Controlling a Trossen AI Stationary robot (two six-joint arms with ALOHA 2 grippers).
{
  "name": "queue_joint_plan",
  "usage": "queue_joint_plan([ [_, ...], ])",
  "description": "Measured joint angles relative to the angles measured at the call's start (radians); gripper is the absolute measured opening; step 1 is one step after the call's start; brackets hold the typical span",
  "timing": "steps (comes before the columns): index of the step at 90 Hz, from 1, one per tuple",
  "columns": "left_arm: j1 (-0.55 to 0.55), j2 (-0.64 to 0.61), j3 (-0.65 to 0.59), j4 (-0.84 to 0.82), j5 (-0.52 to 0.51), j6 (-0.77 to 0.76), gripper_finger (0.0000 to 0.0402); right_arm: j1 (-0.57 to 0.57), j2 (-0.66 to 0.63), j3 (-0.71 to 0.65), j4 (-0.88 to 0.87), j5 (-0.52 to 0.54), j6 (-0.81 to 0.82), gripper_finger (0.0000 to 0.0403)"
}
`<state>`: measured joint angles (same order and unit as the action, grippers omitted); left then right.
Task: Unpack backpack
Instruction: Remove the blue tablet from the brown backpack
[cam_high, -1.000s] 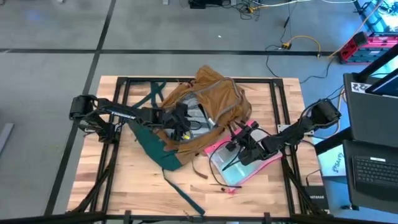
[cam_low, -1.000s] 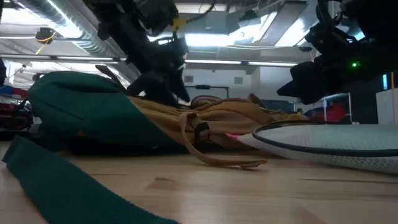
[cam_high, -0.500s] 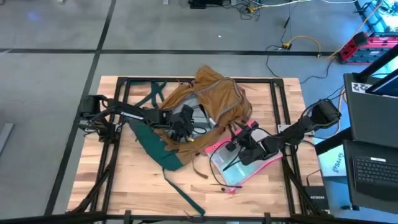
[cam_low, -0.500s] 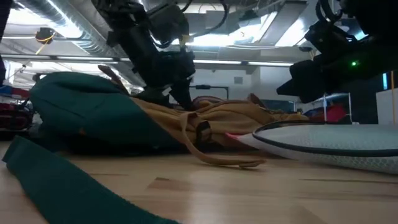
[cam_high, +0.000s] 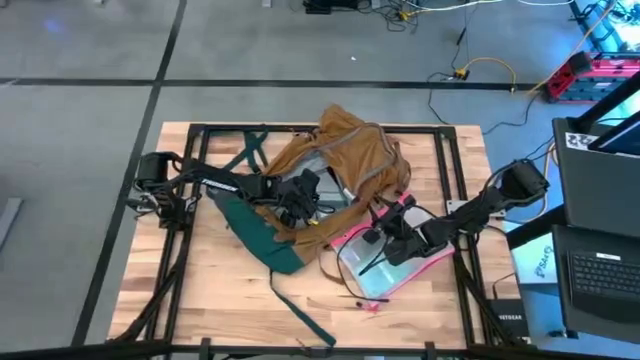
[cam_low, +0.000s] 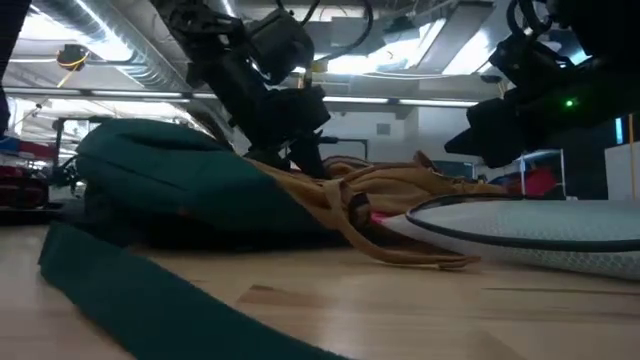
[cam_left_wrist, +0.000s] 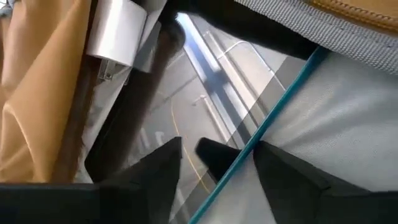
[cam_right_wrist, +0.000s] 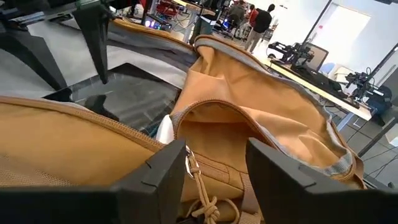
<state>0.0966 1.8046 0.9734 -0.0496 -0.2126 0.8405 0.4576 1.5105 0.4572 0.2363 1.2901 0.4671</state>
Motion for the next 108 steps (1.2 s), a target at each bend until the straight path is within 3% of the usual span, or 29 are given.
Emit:
queue_joint_plan([
  [24,0.010,0.002,-0.002,0.085,-0.004,-0.006,0.0040,0.000,0.000,0.000,0.001,0.000,-0.001,0.0154],
  [35,0.010,0.003,-0.002,0.120,-0.009,0.007,0.0005,0.000,0.000,0.000,0.001,-0.003,-0.001,0.0154],
  [54,0.010,0.000,-0.002,0.147,-0.028,0.024,0.0001,0.000,0.000,0.000,0.001,-0.004,-0.001,0.0154],
  [70,0.002,-0.031,-0.003,0.139,-0.207,0.015,0.0001,0.000,0.000,-0.001,0.050,-0.110,-0.010,0.0154],
  [98,0.031,-0.095,0.008,0.087,-0.220,-0.017,0.0029,-0.007,0.000,0.000,0.418,-0.300,-0.350,0.0154],
  [108,0.061,-0.099,0.033,0.048,-0.216,-0.072,0.0061,-0.058,0.000,0.005,0.503,-0.444,-0.434,0.0154],
])
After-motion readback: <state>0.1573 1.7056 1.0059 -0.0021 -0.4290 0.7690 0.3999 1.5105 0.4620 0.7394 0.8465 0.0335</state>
